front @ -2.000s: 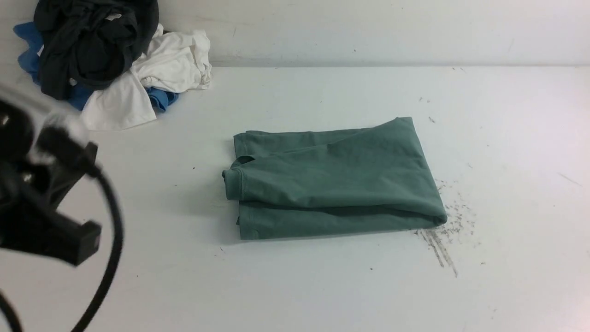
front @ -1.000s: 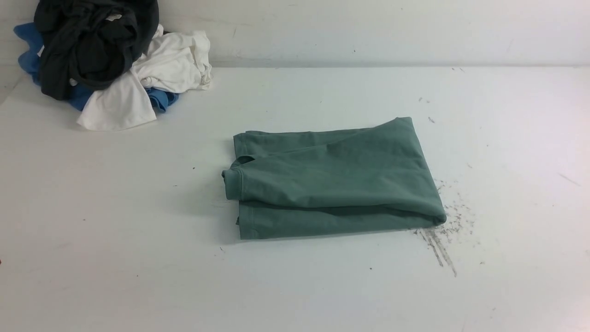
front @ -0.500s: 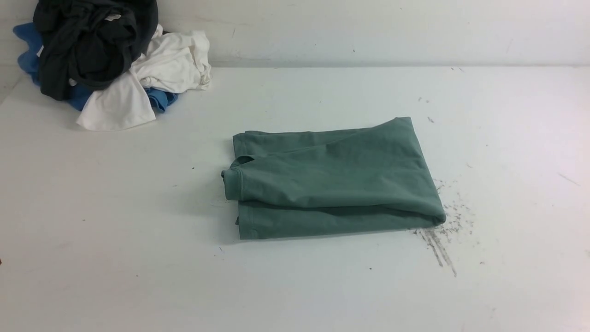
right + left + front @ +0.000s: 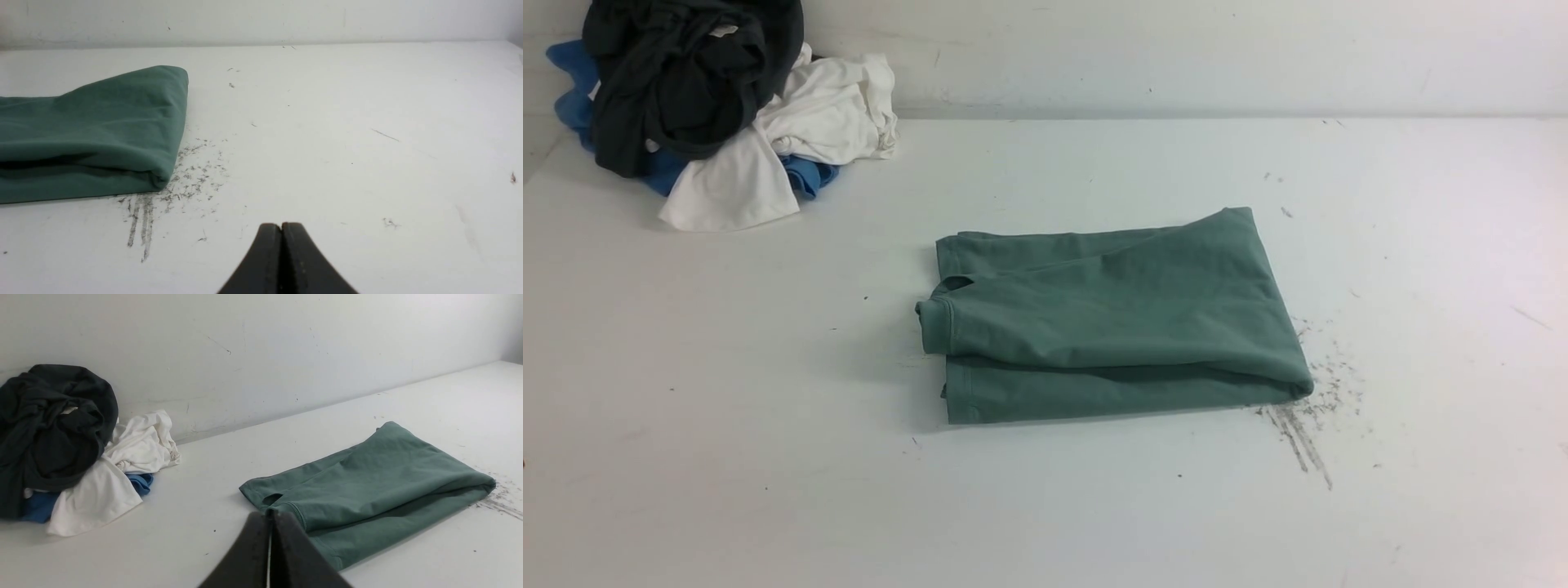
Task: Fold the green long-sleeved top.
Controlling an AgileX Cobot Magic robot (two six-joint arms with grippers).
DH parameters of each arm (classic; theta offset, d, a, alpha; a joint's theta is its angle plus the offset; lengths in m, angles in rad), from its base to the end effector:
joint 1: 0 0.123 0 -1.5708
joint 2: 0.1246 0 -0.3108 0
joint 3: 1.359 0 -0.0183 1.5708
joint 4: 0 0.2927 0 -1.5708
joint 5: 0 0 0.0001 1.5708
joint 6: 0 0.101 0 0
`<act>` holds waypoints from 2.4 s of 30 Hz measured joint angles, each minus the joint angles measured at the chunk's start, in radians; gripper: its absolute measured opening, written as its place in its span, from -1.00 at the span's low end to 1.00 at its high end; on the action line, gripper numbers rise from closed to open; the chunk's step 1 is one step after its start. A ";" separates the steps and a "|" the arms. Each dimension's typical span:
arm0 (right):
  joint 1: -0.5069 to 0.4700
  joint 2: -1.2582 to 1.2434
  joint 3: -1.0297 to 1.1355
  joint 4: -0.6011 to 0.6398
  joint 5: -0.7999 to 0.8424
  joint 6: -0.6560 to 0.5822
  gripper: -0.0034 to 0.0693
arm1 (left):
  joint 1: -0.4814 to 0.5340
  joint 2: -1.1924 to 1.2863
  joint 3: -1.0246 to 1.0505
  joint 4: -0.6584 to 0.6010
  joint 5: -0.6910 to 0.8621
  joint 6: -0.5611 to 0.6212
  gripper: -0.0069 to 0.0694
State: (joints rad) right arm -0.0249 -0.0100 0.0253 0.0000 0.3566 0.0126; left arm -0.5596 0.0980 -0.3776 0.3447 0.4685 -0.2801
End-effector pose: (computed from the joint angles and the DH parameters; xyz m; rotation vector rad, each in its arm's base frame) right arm 0.0787 -0.0020 0.1694 0.0348 1.8552 -0.0086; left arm 0.0616 -0.0204 0.3058 0.3674 1.6136 -0.2775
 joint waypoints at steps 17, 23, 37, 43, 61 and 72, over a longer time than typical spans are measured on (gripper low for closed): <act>0.000 0.000 0.000 0.000 0.000 0.001 -0.94 | 0.000 -0.050 0.083 0.000 -0.008 -0.001 -0.84; 0.000 0.000 -0.001 -0.007 0.002 0.002 -0.94 | 0.026 -0.109 0.218 -0.044 -0.054 0.000 -0.84; 0.000 0.000 -0.001 -0.007 0.002 0.003 -0.94 | 0.384 -0.110 0.403 -0.375 -0.199 0.253 -0.84; 0.000 0.000 -0.001 -0.007 0.002 0.003 -0.94 | 0.386 -0.110 0.405 -0.441 -0.093 0.363 -0.84; 0.000 0.000 -0.001 -0.007 0.002 -0.013 -0.94 | 0.467 -0.110 0.405 -0.466 -0.093 0.387 -0.84; 0.000 0.000 -0.001 -0.007 0.002 -0.013 -0.94 | 0.467 -0.110 0.405 -0.466 -0.093 0.391 -0.84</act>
State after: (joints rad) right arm -0.0249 -0.0100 0.0246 -0.0074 0.3586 0.0000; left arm -0.0925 -0.0122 0.0274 -0.1215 0.3751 0.1113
